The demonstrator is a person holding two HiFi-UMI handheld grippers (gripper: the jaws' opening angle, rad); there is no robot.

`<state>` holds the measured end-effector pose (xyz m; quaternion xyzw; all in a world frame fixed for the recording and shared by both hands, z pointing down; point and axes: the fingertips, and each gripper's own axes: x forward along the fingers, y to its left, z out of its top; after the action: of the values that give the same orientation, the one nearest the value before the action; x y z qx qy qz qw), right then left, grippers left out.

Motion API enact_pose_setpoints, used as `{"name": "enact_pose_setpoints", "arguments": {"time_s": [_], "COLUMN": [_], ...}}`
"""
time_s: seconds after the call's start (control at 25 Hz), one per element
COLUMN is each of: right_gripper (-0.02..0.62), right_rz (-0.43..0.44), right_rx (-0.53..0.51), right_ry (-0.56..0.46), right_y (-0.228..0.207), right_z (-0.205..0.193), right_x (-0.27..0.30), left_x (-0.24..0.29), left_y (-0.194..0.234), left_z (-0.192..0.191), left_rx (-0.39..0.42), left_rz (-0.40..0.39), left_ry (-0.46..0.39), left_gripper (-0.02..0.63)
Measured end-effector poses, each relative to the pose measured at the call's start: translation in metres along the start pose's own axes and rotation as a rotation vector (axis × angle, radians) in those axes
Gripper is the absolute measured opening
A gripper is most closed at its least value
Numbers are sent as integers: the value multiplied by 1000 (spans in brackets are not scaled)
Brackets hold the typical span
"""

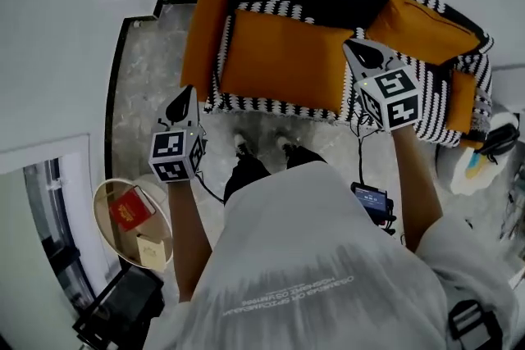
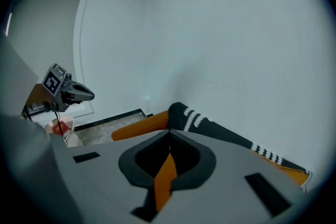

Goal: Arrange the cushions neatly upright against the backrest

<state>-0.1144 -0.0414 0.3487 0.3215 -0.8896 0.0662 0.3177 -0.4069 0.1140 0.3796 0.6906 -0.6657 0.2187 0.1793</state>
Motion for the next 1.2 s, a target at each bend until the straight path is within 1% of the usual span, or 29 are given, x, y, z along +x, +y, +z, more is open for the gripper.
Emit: {"name": "enact_pose_setpoints", "arguments": {"time_s": [0.16, 0.24, 0.36, 0.48, 0.6, 0.68, 0.8, 0.88, 0.96, 1.0, 1.04, 1.12, 1.2], "right_gripper": [5, 5, 5, 5, 5, 5, 5, 5, 5, 5, 5, 5, 6], "right_rz": [-107, -134, -170, -226, -298, -325, -342, -338, -331, -328, -325, -316, -301], "right_rx": [80, 98, 132, 205, 242, 271, 314, 333, 362, 381, 399, 427, 445], "right_ry": [20, 19, 43, 87, 170, 218, 296, 343, 377, 390, 402, 426, 454], "right_y": [-7, -2, 8, 9, 8, 13, 18, 20, 22, 23, 23, 22, 21], "right_z": [-13, -19, -34, -62, -97, -124, -172, -203, -235, -250, -266, -296, -325], "right_x": [-9, -11, -12, -9, -8, -7, -5, 2, 11, 15, 19, 26, 35], "left_x": [32, 47, 65, 85, 105, 116, 134, 150, 162, 168, 173, 183, 193], "left_y": [12, 15, 22, 32, 39, 40, 34, 32, 30, 27, 24, 16, 9], "left_z": [-5, -12, -31, -56, -85, -104, -126, -140, -156, -164, -172, -190, -211], "left_rx": [25, 45, 83, 111, 111, 111, 153, 172, 170, 161, 149, 130, 127], "left_rz": [-90, -135, -198, -236, -250, -266, -312, -327, -342, -352, -360, -365, -362], "left_ry": [28, 50, 83, 141, 217, 257, 291, 307, 324, 331, 338, 358, 387], "left_gripper": [18, 18, 18, 18, 18, 18, 18, 18, 29, 44, 44, 53, 55]}}
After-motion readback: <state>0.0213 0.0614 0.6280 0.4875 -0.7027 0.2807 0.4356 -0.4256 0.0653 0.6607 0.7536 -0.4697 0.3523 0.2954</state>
